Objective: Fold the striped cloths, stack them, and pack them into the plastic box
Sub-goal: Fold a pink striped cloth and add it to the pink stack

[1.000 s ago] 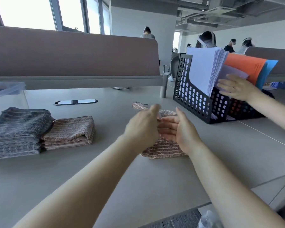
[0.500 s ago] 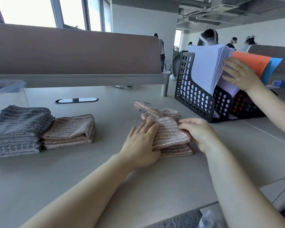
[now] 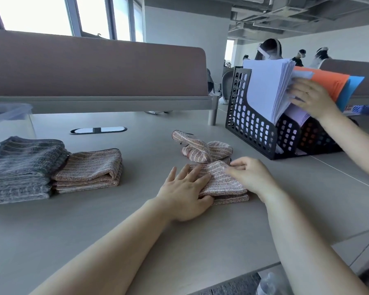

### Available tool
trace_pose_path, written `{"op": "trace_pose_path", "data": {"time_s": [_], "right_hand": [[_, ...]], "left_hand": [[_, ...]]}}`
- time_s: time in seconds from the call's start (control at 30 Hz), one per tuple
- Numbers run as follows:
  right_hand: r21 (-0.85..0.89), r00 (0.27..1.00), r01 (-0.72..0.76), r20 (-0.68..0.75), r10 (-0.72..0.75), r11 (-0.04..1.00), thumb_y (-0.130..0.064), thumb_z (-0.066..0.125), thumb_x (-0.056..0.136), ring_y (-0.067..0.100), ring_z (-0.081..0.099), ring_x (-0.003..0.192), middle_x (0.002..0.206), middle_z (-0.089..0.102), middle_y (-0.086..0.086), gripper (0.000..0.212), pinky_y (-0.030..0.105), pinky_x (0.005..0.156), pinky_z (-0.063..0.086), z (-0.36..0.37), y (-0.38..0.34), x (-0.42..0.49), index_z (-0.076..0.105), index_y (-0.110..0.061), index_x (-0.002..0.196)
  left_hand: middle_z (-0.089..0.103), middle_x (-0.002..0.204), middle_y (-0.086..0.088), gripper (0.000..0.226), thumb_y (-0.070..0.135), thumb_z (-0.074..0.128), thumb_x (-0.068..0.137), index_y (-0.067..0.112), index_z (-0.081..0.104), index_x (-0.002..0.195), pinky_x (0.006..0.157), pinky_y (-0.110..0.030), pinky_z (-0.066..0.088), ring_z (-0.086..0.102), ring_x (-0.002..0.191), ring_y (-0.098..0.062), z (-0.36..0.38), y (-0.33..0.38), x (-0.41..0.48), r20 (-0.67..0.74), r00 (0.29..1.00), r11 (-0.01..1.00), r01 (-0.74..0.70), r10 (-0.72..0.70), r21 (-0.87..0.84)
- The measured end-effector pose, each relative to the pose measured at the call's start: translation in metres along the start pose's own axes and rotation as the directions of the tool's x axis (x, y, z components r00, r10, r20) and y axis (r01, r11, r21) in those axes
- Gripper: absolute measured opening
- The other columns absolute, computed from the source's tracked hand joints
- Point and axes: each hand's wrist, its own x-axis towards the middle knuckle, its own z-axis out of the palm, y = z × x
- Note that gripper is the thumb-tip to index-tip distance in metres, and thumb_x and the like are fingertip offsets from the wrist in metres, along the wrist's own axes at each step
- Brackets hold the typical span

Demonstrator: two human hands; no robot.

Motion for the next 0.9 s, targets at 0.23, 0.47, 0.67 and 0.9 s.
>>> {"op": "trace_pose_path", "data": {"time_s": [0.23, 0.47, 0.67, 0.9], "right_hand": [[-0.217, 0.999, 0.052, 0.012, -0.050, 0.975, -0.020, 0.068, 0.084, 0.019, 0.060, 0.099, 0.109, 0.064, 0.003, 0.033, 0.026, 0.081, 0.042, 0.005, 0.006, 0.005, 0.059, -0.018, 0.115], [-0.499, 0.905, 0.391, 0.361, -0.225, 0.774, -0.048, 0.026, 0.099, 0.016, 0.007, 0.147, 0.158, 0.011, -0.016, 0.050, 0.043, 0.119, 0.010, 0.020, -0.005, -0.002, 0.023, -0.036, 0.148], [-0.410, 0.933, 0.235, 0.348, -0.087, 0.881, -0.055, 0.027, 0.097, 0.016, -0.001, 0.148, 0.160, -0.006, -0.012, 0.062, 0.038, 0.118, 0.004, 0.021, 0.001, -0.001, 0.012, -0.031, 0.152], [-0.352, 0.994, 0.082, 0.099, -0.050, 0.933, -0.044, 0.069, 0.078, 0.017, 0.056, 0.115, 0.124, 0.062, -0.008, 0.052, 0.034, 0.099, 0.043, 0.022, -0.006, -0.004, 0.054, -0.026, 0.125]], "left_hand": [[-0.007, 0.160, 0.010, 0.068, 0.071, 0.018, 0.088, 0.042, 0.007, 0.149, 0.118, -0.044, -0.012, -0.017, 0.146, -0.014, 0.001, 0.000, 0.000, 0.061, 0.998, 0.997, 0.014, -0.009, -0.077], [-0.010, 0.159, 0.014, 0.052, 0.051, 0.011, 0.098, 0.041, 0.005, 0.149, 0.117, -0.045, -0.013, -0.018, 0.145, -0.011, -0.002, 0.002, 0.003, 0.068, 0.998, 0.996, 0.003, 0.003, -0.089], [-0.002, 0.160, 0.012, 0.059, 0.059, 0.017, 0.095, 0.039, 0.007, 0.150, 0.117, -0.046, -0.012, -0.013, 0.146, -0.013, -0.003, 0.001, 0.003, 0.105, 0.994, 0.998, 0.020, -0.015, -0.051], [-0.004, 0.160, 0.009, 0.061, 0.055, 0.024, 0.094, 0.036, 0.010, 0.151, 0.116, -0.048, -0.015, -0.017, 0.146, -0.019, -0.021, -0.024, -0.014, 0.136, 0.986, 0.994, 0.086, -0.095, 0.072]]}}
